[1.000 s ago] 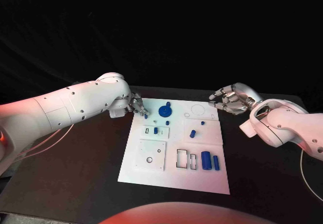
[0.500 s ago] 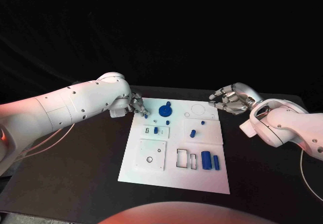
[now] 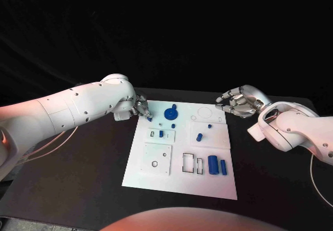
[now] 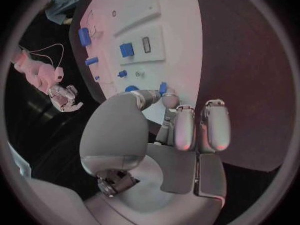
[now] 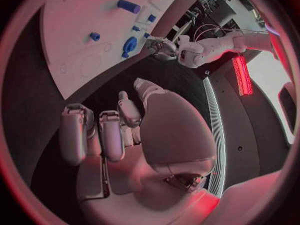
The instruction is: Assemble the parts on the task board
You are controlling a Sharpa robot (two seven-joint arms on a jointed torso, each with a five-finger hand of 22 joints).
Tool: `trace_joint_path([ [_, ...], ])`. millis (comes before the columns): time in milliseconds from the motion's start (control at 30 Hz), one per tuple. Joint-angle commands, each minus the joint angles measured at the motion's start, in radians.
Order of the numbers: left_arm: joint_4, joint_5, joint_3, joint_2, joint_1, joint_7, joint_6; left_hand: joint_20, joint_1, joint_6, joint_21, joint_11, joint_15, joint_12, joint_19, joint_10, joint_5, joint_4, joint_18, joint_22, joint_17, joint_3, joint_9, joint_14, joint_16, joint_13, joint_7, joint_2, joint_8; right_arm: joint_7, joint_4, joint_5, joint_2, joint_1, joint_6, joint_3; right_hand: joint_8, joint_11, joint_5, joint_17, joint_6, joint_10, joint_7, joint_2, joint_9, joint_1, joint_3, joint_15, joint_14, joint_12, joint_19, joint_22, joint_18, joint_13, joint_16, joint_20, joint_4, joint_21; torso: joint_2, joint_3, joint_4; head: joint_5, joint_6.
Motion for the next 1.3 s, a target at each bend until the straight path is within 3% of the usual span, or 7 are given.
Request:
trace_joint_path([
  [33,0.004,0.023,0.0,-0.003,0.0,0.02,-0.016,-0.004,-0.02,-0.002,0.003,-0.001,-0.001,0.001,0.008,0.01,0.007,-0.154,0.003,0.004,0.0,0.168,0.031,0.039,-0.003,0.002,-0.003,-0.002,0.011,-0.001,0.0,-0.009,0.001,-0.001,0.018,0.0,0.004,0.0,0.006,0.057,-0.006,-0.007,0.002,-0.005,0.001,-0.001,0.004,-0.006,0.057,-0.005,-0.009,0.124,0.009,-0.001,-0.003,0.0,0.0,-0.006,-0.001,0.0006,0.0005,0.001,0.0],
  [333,0.058,0.08,0.0,-0.053,0.0,0.023,-0.052,-0.006,-0.047,0.005,0.008,-0.003,-0.004,0.012,0.013,0.02,0.012,-0.189,0.002,0.013,0.001,0.225,0.036,0.039,-0.002,0.014,-0.005,-0.018,0.026,-0.002,0.0,-0.009,-0.001,-0.001,0.021,0.0,0.006,0.0,0.007,0.057,-0.007,-0.006,0.002,-0.005,0.001,-0.003,0.007,-0.007,0.057,-0.004,-0.009,0.124,0.009,-0.001,-0.003,0.0,0.002,-0.008,-0.003,0.0015,0.0021,0.004,0.003],
  [633,0.23,0.114,0.0,-0.161,-0.002,0.06,-0.119,-0.01,-0.069,0.021,0.018,-0.009,-0.009,0.031,0.026,0.042,0.028,-0.215,-0.002,0.032,0.003,0.263,0.038,0.04,-0.001,0.037,-0.011,-0.041,0.038,-0.003,0.0,-0.009,-0.005,-0.001,0.021,0.0,0.006,0.0,0.007,0.056,-0.007,-0.006,0.002,-0.005,0.001,-0.004,0.007,-0.006,0.057,-0.005,-0.008,0.124,0.009,-0.001,-0.003,0.0,0.003,-0.007,-0.006,0.0029,0.0037,0.007,0.001],
  [833,0.323,0.059,0.0,-0.211,-0.02,0.094,-0.171,-0.012,-0.076,0.027,0.022,-0.011,-0.011,0.037,0.032,0.051,0.037,-0.222,-0.003,0.04,0.003,0.272,0.038,0.04,-0.001,0.045,-0.013,-0.049,0.041,-0.004,-0.001,-0.009,-0.008,-0.001,0.021,0.0,0.007,0.0,0.007,0.056,-0.007,-0.006,0.002,-0.005,0.001,-0.006,0.007,-0.006,0.057,-0.005,-0.009,0.123,0.009,-0.002,-0.004,0.0,0.004,-0.009,-0.006,0.0019,0.0046,0.008,0.001],
  [1067,0.383,0.013,0.0,-0.232,-0.042,0.105,-0.215,-0.015,-0.085,0.035,0.029,-0.014,-0.014,0.043,0.042,0.062,0.055,-0.229,-0.007,0.054,0.003,0.283,0.037,0.041,-0.001,0.053,-0.017,-0.058,0.045,-0.003,-0.001,-0.009,-0.009,-0.001,0.021,0.0,0.007,0.0,0.007,0.056,-0.007,-0.006,0.002,-0.005,0.001,-0.006,0.007,-0.006,0.057,-0.005,-0.009,0.123,0.009,-0.002,-0.004,0.0,0.004,-0.009,-0.005,0.0009,0.0042,0.009,0.002],
  [1200,0.392,-0.002,0.0,-0.229,-0.051,0.09,-0.205,-0.015,-0.085,0.036,0.029,-0.015,-0.014,0.044,0.042,0.063,0.057,-0.229,-0.007,0.055,0.004,0.283,0.037,0.041,-0.001,0.055,-0.017,-0.059,0.045,-0.003,-0.002,-0.009,-0.009,-0.003,0.022,0.0,0.007,0.0,0.007,0.056,-0.007,-0.006,0.002,-0.005,0.001,-0.006,0.007,-0.006,0.057,-0.005,-0.009,0.123,0.009,-0.002,-0.004,0.0,0.004,-0.009,-0.005,0.0003,0.0034,0.009,0.006],
  [1300,0.391,-0.014,0.0,-0.226,-0.059,0.079,-0.198,-0.015,-0.086,0.036,0.029,-0.015,-0.014,0.044,0.042,0.063,0.057,-0.229,-0.007,0.055,0.004,0.284,0.037,0.041,-0.001,0.055,-0.017,-0.059,0.045,-0.003,-0.002,-0.009,-0.008,-0.004,0.022,0.0,0.007,0.0,0.007,0.056,-0.007,-0.006,0.002,-0.005,0.001,-0.006,0.007,-0.006,0.057,-0.005,-0.009,0.123,0.009,-0.002,-0.004,0.0,0.004,-0.009,-0.005,0.0019,0.0015,0.01,0.006],
])
